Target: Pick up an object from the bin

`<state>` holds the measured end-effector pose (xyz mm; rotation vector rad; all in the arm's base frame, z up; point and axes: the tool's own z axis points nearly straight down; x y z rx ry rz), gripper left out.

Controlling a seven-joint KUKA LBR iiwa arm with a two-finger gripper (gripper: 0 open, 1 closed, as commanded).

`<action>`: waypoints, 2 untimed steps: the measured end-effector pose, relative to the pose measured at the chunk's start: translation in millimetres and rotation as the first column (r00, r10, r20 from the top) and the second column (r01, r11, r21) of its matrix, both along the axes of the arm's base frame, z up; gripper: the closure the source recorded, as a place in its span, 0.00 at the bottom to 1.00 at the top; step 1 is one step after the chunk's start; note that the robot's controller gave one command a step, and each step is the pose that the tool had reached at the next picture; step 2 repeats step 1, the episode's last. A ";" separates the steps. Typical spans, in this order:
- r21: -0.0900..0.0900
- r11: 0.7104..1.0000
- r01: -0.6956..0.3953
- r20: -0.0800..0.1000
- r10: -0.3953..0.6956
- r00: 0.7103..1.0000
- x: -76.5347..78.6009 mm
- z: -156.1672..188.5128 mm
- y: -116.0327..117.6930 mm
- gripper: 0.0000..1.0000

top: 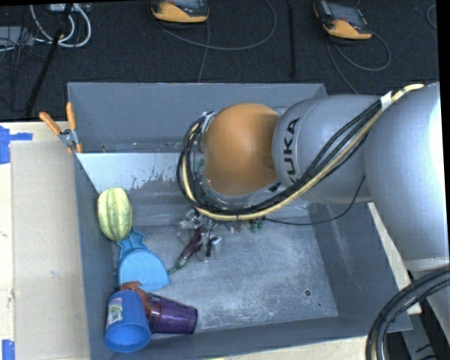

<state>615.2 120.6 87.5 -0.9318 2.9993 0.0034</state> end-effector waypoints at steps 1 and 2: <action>0.000 1.000 0.019 0.002 -0.019 1.000 -16.6 129.7 21.7 1.00; 0.000 1.000 0.019 0.002 -0.019 1.000 -16.6 129.7 21.7 1.00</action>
Offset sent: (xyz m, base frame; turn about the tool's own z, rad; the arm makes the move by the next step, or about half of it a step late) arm 0.0000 0.0000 0.0000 0.0000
